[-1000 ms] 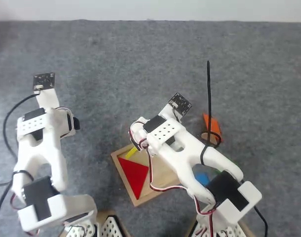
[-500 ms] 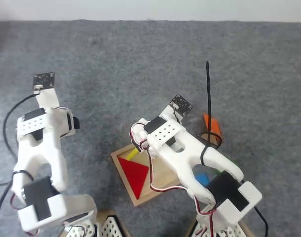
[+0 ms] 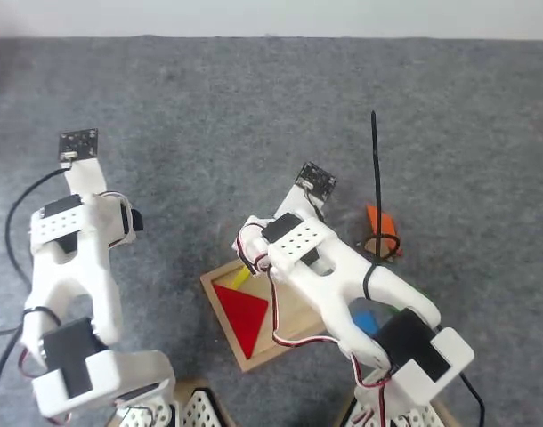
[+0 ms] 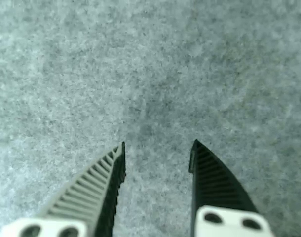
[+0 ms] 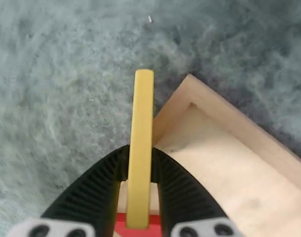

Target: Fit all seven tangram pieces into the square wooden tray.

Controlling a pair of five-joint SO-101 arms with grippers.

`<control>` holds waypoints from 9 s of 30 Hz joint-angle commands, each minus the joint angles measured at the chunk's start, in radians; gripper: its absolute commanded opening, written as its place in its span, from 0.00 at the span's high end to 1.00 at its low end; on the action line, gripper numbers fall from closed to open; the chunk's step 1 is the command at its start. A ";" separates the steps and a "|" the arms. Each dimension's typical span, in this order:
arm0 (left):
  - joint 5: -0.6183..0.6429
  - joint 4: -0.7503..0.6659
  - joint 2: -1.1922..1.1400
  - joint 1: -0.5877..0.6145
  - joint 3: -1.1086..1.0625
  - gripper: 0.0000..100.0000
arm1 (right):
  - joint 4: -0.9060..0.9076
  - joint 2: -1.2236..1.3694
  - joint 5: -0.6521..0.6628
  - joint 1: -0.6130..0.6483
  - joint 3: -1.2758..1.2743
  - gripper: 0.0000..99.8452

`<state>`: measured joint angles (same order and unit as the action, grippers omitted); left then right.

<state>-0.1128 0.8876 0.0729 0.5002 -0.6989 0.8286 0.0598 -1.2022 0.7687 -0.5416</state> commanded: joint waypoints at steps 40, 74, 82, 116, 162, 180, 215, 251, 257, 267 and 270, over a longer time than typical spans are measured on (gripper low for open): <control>0.012 -0.011 0.058 0.008 0.004 0.79 | -0.114 -0.262 0.611 -0.081 -0.166 0.67; 0.012 -0.012 0.052 0.008 0.002 0.79 | -0.246 -0.159 0.617 0.081 -0.163 0.67; 0.012 -0.015 0.051 0.006 0.002 0.79 | -0.051 -0.384 0.703 -0.102 -0.161 0.67; 0.049 -0.229 1.197 -0.166 -0.740 0.79 | 0.404 -1.814 1.372 -0.989 -1.145 0.67; 0.048 -0.212 1.330 -0.166 -0.816 0.79 | 0.426 -1.844 1.372 -1.001 -1.145 0.67; 0.049 -0.120 1.323 -0.161 -0.751 0.79 | 0.426 -1.844 1.372 -1.001 -1.145 0.67; -0.020 0.212 1.122 -0.241 -0.499 0.79 | 0.456 -1.851 1.409 -1.038 -1.142 0.67; 0.072 0.203 0.319 -0.054 0.038 0.79 | 0.294 -0.154 1.542 -0.351 0.034 0.67; 0.087 0.166 0.066 -0.006 0.148 0.79 | 0.239 -0.174 1.499 -0.209 -0.012 0.67; 0.089 0.135 0.023 0.017 0.142 0.79 | 0.251 -0.136 1.447 -0.088 -0.017 0.67; 0.089 0.133 0.023 0.017 0.137 0.79 | 0.251 -0.110 1.435 -0.048 -0.014 0.67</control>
<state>-0.0407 1.0441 0.0882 0.5094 -0.5884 1.0802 -0.0522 0.2478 0.6828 -0.5631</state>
